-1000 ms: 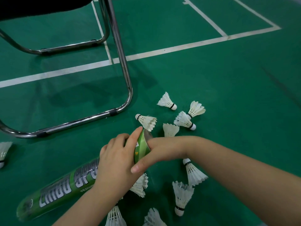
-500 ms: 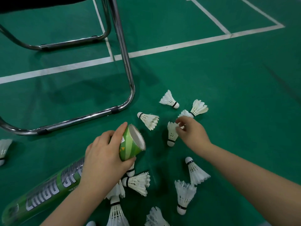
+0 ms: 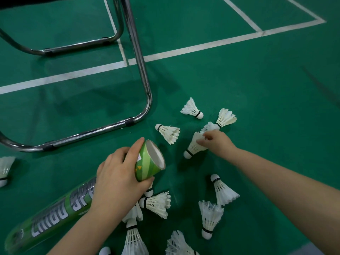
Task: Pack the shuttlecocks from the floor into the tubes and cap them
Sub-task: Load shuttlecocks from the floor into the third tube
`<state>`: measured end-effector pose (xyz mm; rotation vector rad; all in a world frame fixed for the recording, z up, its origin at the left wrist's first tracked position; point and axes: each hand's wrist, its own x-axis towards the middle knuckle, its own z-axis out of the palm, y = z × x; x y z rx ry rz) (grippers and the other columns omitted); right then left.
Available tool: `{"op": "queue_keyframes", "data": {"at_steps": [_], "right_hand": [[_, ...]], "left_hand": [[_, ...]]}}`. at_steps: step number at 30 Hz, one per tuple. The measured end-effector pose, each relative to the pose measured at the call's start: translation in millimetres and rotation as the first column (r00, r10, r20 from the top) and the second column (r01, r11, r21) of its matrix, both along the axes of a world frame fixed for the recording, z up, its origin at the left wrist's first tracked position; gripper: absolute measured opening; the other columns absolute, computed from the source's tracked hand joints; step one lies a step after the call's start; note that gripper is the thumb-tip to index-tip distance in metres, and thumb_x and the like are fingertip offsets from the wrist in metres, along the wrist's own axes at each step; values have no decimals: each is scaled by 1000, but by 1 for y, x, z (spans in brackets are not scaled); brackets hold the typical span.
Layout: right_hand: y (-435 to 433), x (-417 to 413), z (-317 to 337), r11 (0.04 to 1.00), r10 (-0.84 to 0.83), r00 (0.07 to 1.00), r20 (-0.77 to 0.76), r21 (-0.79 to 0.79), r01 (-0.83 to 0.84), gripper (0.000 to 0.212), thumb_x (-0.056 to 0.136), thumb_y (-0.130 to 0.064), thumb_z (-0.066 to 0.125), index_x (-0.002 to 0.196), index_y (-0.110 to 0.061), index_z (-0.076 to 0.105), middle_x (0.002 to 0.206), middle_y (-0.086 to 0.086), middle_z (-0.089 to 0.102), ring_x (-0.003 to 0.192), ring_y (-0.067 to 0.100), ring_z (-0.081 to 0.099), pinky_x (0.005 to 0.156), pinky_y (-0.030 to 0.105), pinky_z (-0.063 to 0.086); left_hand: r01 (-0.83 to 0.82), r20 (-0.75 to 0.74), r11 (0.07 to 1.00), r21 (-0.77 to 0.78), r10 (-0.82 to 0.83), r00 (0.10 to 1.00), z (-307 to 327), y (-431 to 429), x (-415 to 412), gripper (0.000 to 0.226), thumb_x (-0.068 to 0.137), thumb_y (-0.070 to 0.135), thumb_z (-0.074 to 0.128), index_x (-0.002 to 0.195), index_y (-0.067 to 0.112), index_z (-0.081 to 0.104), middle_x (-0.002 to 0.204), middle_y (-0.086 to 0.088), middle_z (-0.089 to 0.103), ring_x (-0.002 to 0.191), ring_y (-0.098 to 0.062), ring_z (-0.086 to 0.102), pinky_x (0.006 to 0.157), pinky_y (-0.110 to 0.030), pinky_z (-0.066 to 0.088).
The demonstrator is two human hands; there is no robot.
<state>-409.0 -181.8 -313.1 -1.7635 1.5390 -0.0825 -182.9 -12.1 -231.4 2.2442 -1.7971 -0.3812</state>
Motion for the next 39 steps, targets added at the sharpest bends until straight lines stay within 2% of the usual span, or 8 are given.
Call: {"op": "queue_keyframes", "data": {"at_steps": [3, 9, 16, 21, 26, 32, 34, 39], "right_hand": [[13, 9, 24, 983, -155, 878, 453, 158, 92, 24, 94, -21, 53, 71, -13, 53, 68, -1, 46, 65, 16, 40, 60, 26, 28], [61, 39, 84, 993, 98, 706, 702, -26, -112, 26, 89, -25, 45, 68, -27, 61, 67, -9, 60, 69, 11, 55, 70, 32, 46], [69, 55, 111, 974, 200, 669, 716, -217, -59, 26, 90, -28, 44, 68, -21, 57, 64, -4, 59, 64, 18, 56, 62, 42, 47], [69, 60, 115, 878, 156, 719, 677, -428, 212, 29, 94, -24, 42, 66, -29, 48, 58, -15, 53, 53, 1, 47, 47, 17, 35], [97, 70, 100, 855, 384, 842, 379, -490, -169, 31, 93, -40, 32, 68, -30, 46, 55, -18, 41, 54, 1, 42, 76, 18, 33], [108, 74, 109, 860, 471, 752, 462, -49, -508, 40, 81, -53, 52, 92, -16, 61, 88, -7, 63, 84, 5, 57, 80, 21, 47], [97, 76, 114, 732, 545, 724, 422, 181, -657, 36, 82, -41, 66, 107, -16, 61, 106, -2, 63, 100, 12, 58, 92, 31, 49], [78, 93, 117, 417, 645, 579, 498, 405, -814, 21, 88, -19, 62, 106, -7, 59, 96, -3, 62, 92, 8, 58, 91, 18, 46]], "left_hand": [[-5, -3, 1000, -19, 5, 1000, 1, -1, 2, 96, 57, 40, 82, 139, 29, 32, 108, -7, 57, 95, -28, 53, 80, -45, 45], [-22, -24, 998, -60, 20, 1000, 4, -1, 4, 97, 56, 37, 82, 136, 31, 29, 106, -8, 58, 92, -30, 54, 77, -45, 46], [-2, -54, 997, -80, -2, 999, 13, 2, -4, 93, 59, 47, 76, 134, 37, 22, 107, -5, 56, 91, -27, 52, 74, -42, 45], [6, -74, 996, -86, -12, 997, 18, 4, -7, 98, 56, 43, 80, 135, 39, 21, 107, -3, 55, 93, -25, 53, 77, -42, 46], [-3, -100, 995, -97, -7, 995, 22, 3, -10, 96, 56, 45, 78, 134, 37, 23, 108, -3, 56, 95, -25, 53, 79, -44, 46], [38, -94, 995, -98, -47, 994, 20, 10, -12, 82, 59, 40, 58, 135, 29, 30, 101, -5, 57, 86, -26, 55, 71, -45, 49], [77, -45, 996, -39, -79, 996, 15, 16, -17, 94, 52, 26, 74, 135, 26, 30, 102, -7, 58, 90, -28, 57, 75, -47, 48], [93, 8, 995, 26, -93, 996, 5, 22, -19, 107, 42, 24, 83, 134, 29, 31, 102, -7, 60, 92, -29, 58, 77, -46, 48]]}}
